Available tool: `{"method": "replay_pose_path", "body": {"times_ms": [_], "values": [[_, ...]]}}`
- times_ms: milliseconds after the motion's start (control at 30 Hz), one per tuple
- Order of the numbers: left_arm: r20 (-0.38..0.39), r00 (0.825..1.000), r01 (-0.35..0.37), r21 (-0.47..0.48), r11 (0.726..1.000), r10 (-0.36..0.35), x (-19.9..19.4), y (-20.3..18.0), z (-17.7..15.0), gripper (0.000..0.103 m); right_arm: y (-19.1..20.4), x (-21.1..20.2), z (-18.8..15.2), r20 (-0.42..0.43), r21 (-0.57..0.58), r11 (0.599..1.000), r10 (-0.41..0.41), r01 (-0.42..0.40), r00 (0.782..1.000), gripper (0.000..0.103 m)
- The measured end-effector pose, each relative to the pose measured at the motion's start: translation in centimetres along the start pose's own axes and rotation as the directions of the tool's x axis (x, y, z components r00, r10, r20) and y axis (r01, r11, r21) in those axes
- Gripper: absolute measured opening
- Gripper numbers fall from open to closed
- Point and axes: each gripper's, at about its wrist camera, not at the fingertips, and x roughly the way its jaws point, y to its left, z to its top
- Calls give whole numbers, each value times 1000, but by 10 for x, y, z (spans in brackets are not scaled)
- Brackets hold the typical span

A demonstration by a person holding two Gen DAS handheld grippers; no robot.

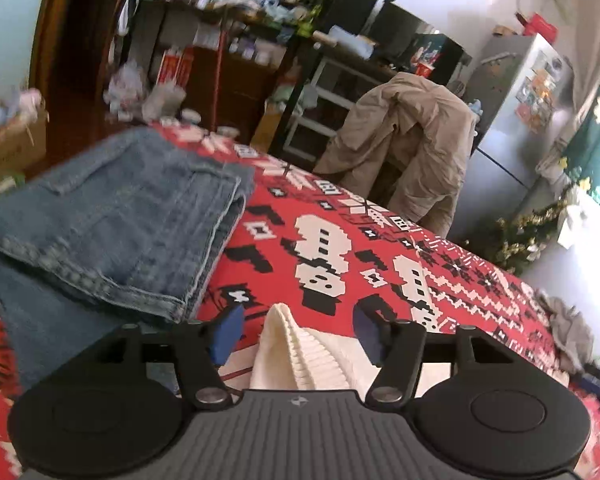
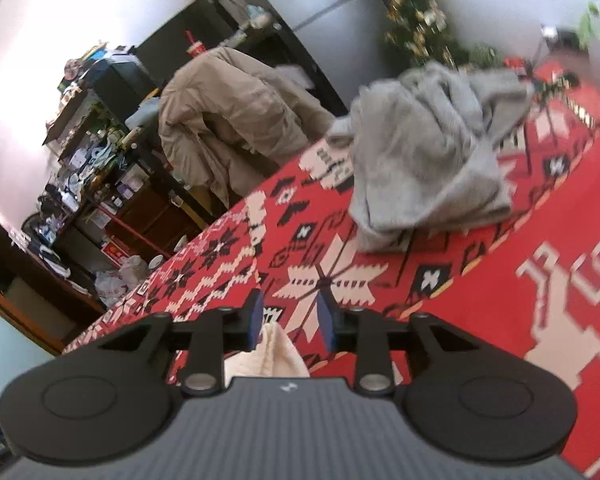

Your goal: Fold clothes

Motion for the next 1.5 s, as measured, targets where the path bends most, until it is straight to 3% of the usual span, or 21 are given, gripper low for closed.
{"method": "replay_pose_path", "body": {"times_ms": [67,133,233,333,400,467,567,700,833,900,967,1033,1100,1167,1333,1433,1500], "values": [[1,1000,0,28,1000,0,-8,-13,-4,63,8,-14,-3,16,-33,999,21,-20,1000,43],[3,1000,0,56,998,0,-16,-25,-8,64,22,-29,-7,33,-88,995,52,-49,998,61],[5,1000,0,98,995,0,-27,-44,-14,72,51,-50,-14,60,-220,973,90,-75,994,85],[7,1000,-1,139,990,-1,-39,-63,-20,73,79,-68,-20,56,-329,938,131,-105,990,96],[9,1000,-1,167,986,-1,-47,-75,-24,79,95,-81,-25,43,-365,923,148,-123,988,102],[8,1000,3,192,981,-5,-55,-87,-28,82,109,-95,-32,32,-399,907,159,-133,987,102],[-27,998,69,193,979,-65,-72,-97,-37,84,128,-115,-43,24,-439,893,125,-102,992,102],[-34,998,64,226,972,-57,-96,-111,-49,95,149,-147,-61,66,-468,884,53,-16,996,102],[-23,999,50,284,958,-45,-119,-127,-59,95,163,-180,-74,41,-533,846,29,-3,999,102],[5,999,39,315,948,-43,-132,-136,-62,95,169,-197,-78,19,-550,835,46,-28,999,102],[-3,998,59,349,935,-62,-143,-145,-62,95,172,-215,-80,4,-543,838,66,-53,998,102],[-37,995,98,371,923,-91,-153,-153,-59,95,177,-232,-80,12,-528,849,38,-26,999,102],[-52,993,122,407,905,-110,-161,-159,-57,97,185,-245,-81,14,-550,835,-5,11,1000,102],[-66,990,143,439,887,-127,-169,-165,-56,98,195,-257,-83,17,-611,791,-26,31,1000,102],[-71,991,136,401,906,-117,-170,-170,-54,102,219,-278,-88,36,-707,705,-34,49,999,102],[-87,992,121,377,918,-94,-166,-172,-48,102,226,-273,-85,60,-691,708,-147,147,987,102],[-78,994,98,381,919,-74,-166,-173,-43,102,227,-272,-82,57,-682,715,-157,154,986,102]]}}
